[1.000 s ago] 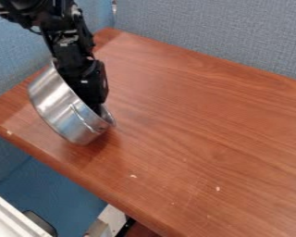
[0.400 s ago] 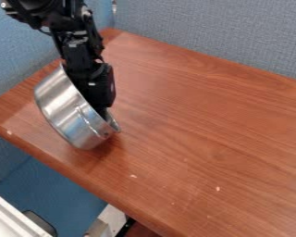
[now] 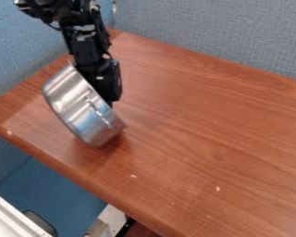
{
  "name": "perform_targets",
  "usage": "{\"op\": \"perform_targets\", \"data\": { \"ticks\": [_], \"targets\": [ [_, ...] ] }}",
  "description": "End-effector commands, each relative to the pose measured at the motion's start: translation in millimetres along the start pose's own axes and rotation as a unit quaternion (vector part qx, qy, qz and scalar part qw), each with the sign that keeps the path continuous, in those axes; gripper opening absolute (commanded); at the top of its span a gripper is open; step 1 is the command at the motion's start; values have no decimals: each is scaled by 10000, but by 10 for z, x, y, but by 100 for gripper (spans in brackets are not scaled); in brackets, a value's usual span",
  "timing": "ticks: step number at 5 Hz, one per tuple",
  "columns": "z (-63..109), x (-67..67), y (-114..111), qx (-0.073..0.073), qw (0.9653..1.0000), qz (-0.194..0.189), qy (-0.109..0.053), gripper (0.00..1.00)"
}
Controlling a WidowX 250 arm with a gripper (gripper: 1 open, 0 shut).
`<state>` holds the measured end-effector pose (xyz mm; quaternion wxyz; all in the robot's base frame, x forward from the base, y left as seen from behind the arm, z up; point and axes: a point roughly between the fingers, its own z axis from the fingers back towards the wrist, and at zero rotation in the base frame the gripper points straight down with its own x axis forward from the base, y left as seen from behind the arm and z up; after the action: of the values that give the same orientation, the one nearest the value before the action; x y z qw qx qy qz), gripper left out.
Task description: Move the red object from the metal pot to the table
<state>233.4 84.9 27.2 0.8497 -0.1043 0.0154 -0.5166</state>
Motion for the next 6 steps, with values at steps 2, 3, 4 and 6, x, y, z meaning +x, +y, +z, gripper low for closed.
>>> {"op": "perform_targets", "data": {
  "ticks": [2, 3, 4, 6],
  "targets": [
    [-362, 31, 77, -901, 9954, 288, -115, 0],
    [-375, 14, 176, -877, 9960, 194, 23, 0],
    [-406, -10, 195, -737, 9969, 249, 84, 100],
    [-439, -111, 99, -680, 9973, 237, 117, 100]
  ]
}}
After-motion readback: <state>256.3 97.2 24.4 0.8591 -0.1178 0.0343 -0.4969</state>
